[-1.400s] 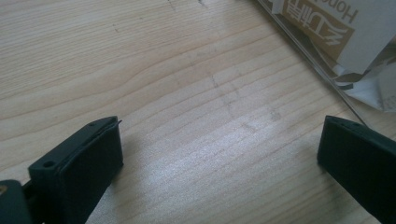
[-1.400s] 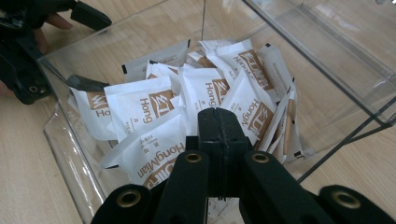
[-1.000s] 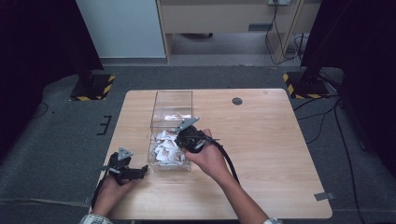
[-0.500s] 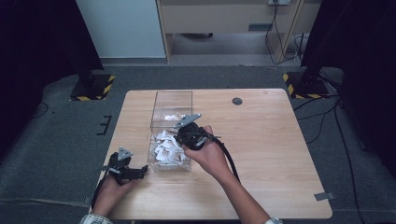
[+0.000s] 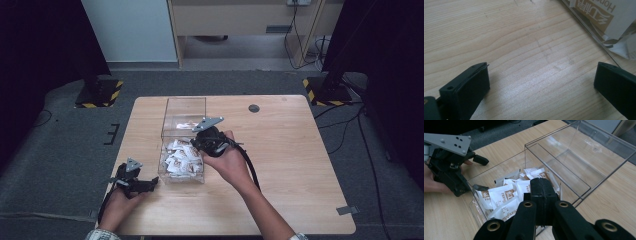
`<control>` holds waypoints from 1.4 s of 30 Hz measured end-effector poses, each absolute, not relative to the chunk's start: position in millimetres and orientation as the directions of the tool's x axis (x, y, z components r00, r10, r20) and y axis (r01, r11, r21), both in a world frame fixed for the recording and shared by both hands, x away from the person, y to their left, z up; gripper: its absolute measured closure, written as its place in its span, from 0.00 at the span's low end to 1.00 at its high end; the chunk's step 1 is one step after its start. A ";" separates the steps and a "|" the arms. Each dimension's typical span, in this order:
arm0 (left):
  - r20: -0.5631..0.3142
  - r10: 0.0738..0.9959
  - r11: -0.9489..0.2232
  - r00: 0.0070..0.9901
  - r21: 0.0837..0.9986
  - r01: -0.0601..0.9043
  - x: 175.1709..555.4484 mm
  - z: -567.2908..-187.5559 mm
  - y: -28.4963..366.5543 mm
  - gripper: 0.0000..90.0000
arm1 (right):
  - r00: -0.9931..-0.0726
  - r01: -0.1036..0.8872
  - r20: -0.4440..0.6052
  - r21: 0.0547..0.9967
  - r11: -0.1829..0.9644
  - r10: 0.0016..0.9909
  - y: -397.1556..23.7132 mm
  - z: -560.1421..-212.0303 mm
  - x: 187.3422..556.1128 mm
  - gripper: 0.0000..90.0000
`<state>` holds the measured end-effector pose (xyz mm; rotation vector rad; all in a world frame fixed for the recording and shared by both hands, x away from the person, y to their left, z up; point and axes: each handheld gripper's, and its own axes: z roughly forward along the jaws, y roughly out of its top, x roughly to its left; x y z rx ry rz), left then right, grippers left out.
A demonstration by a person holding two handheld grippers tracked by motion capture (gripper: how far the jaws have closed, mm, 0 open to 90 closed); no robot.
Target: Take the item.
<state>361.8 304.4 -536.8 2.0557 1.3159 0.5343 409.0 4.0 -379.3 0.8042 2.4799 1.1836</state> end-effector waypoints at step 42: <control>0.001 0.908 -0.301 0.418 0.696 0.652 361.8 -536.8 304.4 0.00 | -0.793 0.345 -0.027 0.805 0.484 0.609 -20.1 -344.0 409.5 1.00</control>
